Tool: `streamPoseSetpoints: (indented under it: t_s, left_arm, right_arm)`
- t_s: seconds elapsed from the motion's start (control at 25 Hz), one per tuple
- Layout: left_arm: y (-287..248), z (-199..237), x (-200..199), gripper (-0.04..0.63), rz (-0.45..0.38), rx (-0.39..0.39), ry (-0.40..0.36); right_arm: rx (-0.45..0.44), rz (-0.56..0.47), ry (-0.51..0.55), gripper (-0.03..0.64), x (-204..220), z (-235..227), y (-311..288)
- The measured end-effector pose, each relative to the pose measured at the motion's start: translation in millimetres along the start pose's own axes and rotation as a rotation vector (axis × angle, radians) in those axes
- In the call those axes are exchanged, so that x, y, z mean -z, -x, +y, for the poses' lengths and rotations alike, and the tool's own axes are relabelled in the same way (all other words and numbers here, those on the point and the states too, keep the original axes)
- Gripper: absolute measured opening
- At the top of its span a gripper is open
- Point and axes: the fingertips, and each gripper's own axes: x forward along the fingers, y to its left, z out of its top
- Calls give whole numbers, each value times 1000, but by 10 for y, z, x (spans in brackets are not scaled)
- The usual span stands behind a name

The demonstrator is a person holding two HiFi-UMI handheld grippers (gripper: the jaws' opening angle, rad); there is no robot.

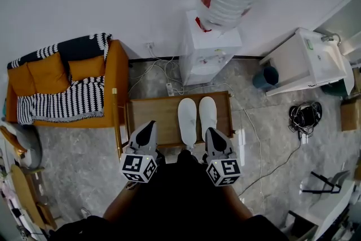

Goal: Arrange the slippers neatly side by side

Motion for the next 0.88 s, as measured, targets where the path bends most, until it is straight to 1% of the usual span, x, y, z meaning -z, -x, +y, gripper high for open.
streamPoseSetpoints:
  t_s: [0.88]
  left_arm:
    - [-7,25,31,12,3,2,3]
  right_arm:
    - [-8,22,15,12,57,21,-60]
